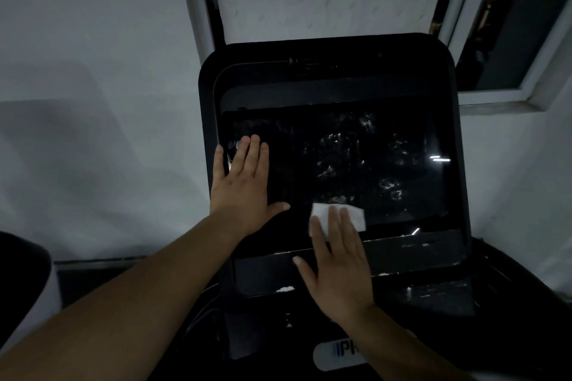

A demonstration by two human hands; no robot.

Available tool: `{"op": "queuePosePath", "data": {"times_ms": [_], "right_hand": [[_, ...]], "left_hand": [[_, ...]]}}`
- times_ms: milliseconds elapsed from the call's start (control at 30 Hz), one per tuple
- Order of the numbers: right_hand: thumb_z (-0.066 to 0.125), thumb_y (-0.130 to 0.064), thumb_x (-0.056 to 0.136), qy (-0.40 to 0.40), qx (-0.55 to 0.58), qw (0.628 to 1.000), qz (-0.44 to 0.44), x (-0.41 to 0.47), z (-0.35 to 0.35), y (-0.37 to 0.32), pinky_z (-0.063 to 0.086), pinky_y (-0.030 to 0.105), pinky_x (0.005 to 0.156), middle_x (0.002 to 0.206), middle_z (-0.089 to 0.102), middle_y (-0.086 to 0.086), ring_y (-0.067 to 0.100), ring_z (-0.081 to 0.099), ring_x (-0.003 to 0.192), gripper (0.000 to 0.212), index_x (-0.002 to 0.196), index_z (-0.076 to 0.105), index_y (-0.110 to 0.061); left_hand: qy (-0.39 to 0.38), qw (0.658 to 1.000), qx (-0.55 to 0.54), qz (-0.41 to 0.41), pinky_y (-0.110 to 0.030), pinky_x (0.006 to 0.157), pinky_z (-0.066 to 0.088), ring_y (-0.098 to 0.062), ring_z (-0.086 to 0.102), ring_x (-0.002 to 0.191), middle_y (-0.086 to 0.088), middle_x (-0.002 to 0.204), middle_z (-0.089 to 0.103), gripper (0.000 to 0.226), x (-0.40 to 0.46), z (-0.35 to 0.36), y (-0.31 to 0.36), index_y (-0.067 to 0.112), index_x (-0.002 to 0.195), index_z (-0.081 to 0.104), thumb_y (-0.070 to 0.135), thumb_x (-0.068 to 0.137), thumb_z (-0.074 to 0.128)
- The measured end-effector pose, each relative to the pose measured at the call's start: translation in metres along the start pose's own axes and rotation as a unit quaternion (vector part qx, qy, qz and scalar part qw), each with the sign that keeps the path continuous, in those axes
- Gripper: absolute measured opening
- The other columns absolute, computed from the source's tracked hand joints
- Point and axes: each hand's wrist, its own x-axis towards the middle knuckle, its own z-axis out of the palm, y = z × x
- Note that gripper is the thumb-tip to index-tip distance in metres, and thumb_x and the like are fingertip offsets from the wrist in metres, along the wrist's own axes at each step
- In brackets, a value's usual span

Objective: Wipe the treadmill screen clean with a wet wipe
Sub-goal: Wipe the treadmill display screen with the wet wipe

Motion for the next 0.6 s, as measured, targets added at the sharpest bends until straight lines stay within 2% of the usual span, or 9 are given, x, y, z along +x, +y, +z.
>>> {"op": "queuePosePath", "data": {"times_ms": [100, 167, 300, 400, 500, 600], "right_hand": [[0.051, -0.057, 0.098, -0.016, 0.006, 0.998, -0.067, -0.001, 0.004, -0.035, 0.029, 0.056, 0.121, 0.167, 0.018, 0.023, 0.038, 0.009, 0.157, 0.077, 0.157, 0.035, -0.010], [0.051, -0.055, 0.098, -0.010, 0.010, 0.997, -0.082, -0.001, 0.002, -0.028, 0.030, 0.053, 0.122, 0.168, 0.020, 0.021, 0.036, 0.011, 0.157, 0.074, 0.157, 0.038, -0.012], [0.048, -0.055, 0.102, 0.013, -0.002, 1.000, -0.003, -0.003, -0.004, 0.023, 0.031, 0.055, 0.120, 0.168, 0.017, 0.021, 0.035, 0.011, 0.157, 0.074, 0.160, 0.029, -0.014], [0.050, -0.050, 0.100, 0.016, 0.017, 0.999, 0.027, 0.004, -0.006, 0.015, 0.027, 0.055, 0.122, 0.168, 0.015, 0.022, 0.036, 0.007, 0.158, 0.075, 0.161, 0.027, -0.014], [0.054, -0.041, 0.093, 0.009, 0.052, 0.998, -0.028, 0.019, -0.004, -0.023, 0.022, 0.054, 0.124, 0.169, 0.015, 0.020, 0.035, 0.005, 0.158, 0.075, 0.160, 0.031, -0.013], [0.052, -0.038, 0.089, -0.005, 0.044, 0.997, -0.062, 0.022, -0.009, -0.010, 0.020, 0.051, 0.126, 0.170, 0.014, 0.016, 0.031, 0.005, 0.158, 0.077, 0.160, 0.031, -0.017]], "left_hand": [[0.004, 1.000, 0.002, 0.003, -0.060, 0.121, -0.012, -0.023, -0.024, 0.154, -0.011, 0.169, -0.021, 0.121, 0.000, 0.000, -0.001, 0.010, 0.159, -0.019, 0.091, 0.081, 0.028], [0.008, 1.000, 0.000, 0.003, -0.060, 0.121, -0.013, -0.023, -0.024, 0.154, -0.011, 0.169, -0.021, 0.120, 0.000, 0.002, -0.002, 0.010, 0.159, -0.019, 0.091, 0.081, 0.027], [0.006, 1.000, 0.001, 0.007, -0.060, 0.120, -0.014, -0.023, -0.025, 0.153, -0.011, 0.169, -0.021, 0.121, 0.000, 0.002, -0.002, 0.010, 0.158, -0.020, 0.091, 0.081, 0.027], [-0.003, 1.000, 0.000, 0.007, -0.061, 0.120, -0.013, -0.024, -0.025, 0.153, -0.011, 0.168, -0.022, 0.122, 0.001, 0.001, -0.001, 0.010, 0.158, -0.020, 0.090, 0.081, 0.030], [-0.006, 1.000, 0.001, 0.010, -0.061, 0.121, -0.013, -0.024, -0.024, 0.154, -0.011, 0.169, -0.021, 0.120, 0.000, -0.001, -0.003, 0.011, 0.159, -0.018, 0.090, 0.082, 0.028], [-0.005, 1.000, -0.003, 0.015, -0.060, 0.121, -0.012, -0.024, -0.023, 0.154, -0.011, 0.169, -0.020, 0.119, 0.000, -0.002, -0.004, 0.011, 0.159, -0.017, 0.089, 0.082, 0.030]]}}
